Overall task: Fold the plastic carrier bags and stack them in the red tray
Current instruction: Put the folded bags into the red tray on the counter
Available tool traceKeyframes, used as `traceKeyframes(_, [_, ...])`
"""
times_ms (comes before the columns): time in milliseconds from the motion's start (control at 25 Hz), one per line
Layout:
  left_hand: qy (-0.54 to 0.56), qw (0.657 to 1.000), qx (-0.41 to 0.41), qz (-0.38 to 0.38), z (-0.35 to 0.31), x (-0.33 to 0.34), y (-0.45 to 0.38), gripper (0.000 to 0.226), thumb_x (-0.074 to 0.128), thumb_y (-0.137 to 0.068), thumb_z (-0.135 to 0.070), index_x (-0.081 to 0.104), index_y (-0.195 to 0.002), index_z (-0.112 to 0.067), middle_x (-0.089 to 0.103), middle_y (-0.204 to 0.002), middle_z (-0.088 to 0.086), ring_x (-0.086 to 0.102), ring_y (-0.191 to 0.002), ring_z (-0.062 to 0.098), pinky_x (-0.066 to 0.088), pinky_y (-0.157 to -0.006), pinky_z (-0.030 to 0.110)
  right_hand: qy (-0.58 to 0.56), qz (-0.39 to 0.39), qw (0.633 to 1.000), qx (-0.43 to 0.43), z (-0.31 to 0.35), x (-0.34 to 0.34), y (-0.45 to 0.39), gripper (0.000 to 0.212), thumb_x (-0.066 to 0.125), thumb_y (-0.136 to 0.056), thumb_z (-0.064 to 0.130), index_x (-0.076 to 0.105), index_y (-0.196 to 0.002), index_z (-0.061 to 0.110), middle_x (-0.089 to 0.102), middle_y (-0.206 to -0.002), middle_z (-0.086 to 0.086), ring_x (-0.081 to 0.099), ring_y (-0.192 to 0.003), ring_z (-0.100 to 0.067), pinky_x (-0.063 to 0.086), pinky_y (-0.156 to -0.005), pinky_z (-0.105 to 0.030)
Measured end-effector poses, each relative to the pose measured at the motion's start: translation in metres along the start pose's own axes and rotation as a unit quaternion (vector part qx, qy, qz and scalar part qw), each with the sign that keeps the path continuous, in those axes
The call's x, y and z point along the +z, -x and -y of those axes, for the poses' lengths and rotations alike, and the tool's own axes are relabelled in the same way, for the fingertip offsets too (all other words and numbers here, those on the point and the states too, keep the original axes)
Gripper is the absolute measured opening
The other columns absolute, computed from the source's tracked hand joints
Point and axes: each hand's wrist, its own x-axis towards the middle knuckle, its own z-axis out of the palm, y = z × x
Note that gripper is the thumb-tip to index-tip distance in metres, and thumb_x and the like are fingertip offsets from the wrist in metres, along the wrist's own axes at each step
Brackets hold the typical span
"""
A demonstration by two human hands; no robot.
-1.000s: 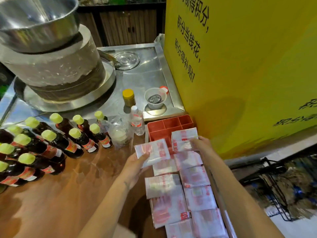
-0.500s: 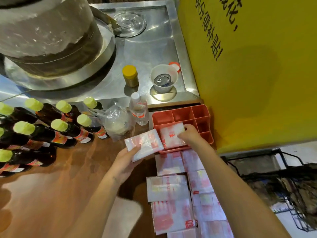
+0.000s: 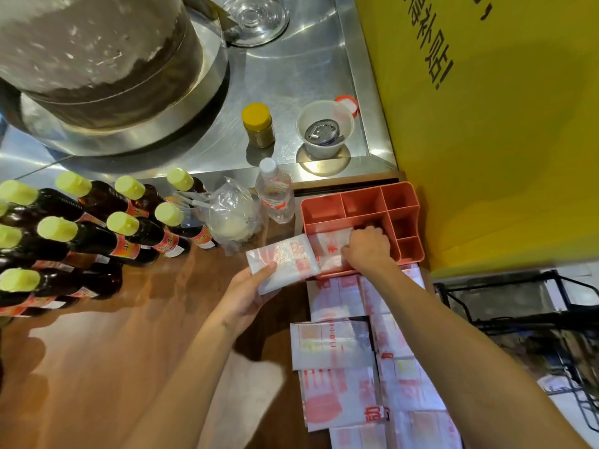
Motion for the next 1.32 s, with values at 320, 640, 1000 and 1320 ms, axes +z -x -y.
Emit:
traceKeyframes(320, [-0.005,0.999,0.013,0.032,-0.004,0.01,0.012,0.035,0.066,-0.094,-0.018,0.06,-0.127,-0.012,0.073,-0.117,0.007,0.07,-0.108,0.019,0.058,-0.086,0.033,-0.244,-0.013,0.966,-0.084,-0.012,-0.021,0.027,0.03,0.052,-0.1,0.028,0.066,-0.119,0.01,0.064,-0.119,-0.008,0.062,-0.106,-0.023,0.05,-0.087,-0.034])
traceKeyframes(640, [0.005,0.997,0.034,0.075,-0.014,0.057,0.02,0.032,0.063,-0.096,-0.012,0.061,-0.127,-0.003,0.073,-0.115,0.014,0.071,-0.105,0.022,0.059,-0.076,0.026,-0.556,0.06,0.816,-0.147,-0.019,-0.044,0.083,0.036,0.075,-0.09,0.023,0.067,-0.125,0.019,0.072,-0.114,0.006,0.068,-0.104,-0.007,0.056,-0.081,-0.02])
traceKeyframes(1000, [-0.128,0.979,0.135,0.082,-0.004,0.093,0.01,0.034,0.072,-0.09,-0.01,0.064,-0.123,-0.008,0.073,-0.114,0.011,0.072,-0.101,0.023,0.058,-0.076,0.026,-0.662,0.085,0.745,-0.015,-0.034,-0.032,0.076,0.025,0.072,-0.091,0.011,0.066,-0.114,0.02,0.074,-0.108,-0.006,0.074,-0.097,-0.024,0.061,-0.087,-0.044])
traceKeyframes(1320, [-0.489,0.801,0.344,0.036,0.003,0.063,-0.017,0.071,0.073,-0.088,-0.038,0.039,-0.149,-0.029,0.039,-0.154,-0.011,0.034,-0.141,0.004,0.03,-0.115,0.025,-0.586,0.017,0.809,0.044,-0.038,-0.025,0.042,0.023,0.067,-0.088,-0.001,0.063,-0.106,0.012,0.07,-0.106,-0.011,0.068,-0.089,-0.02,0.055,-0.071,-0.029])
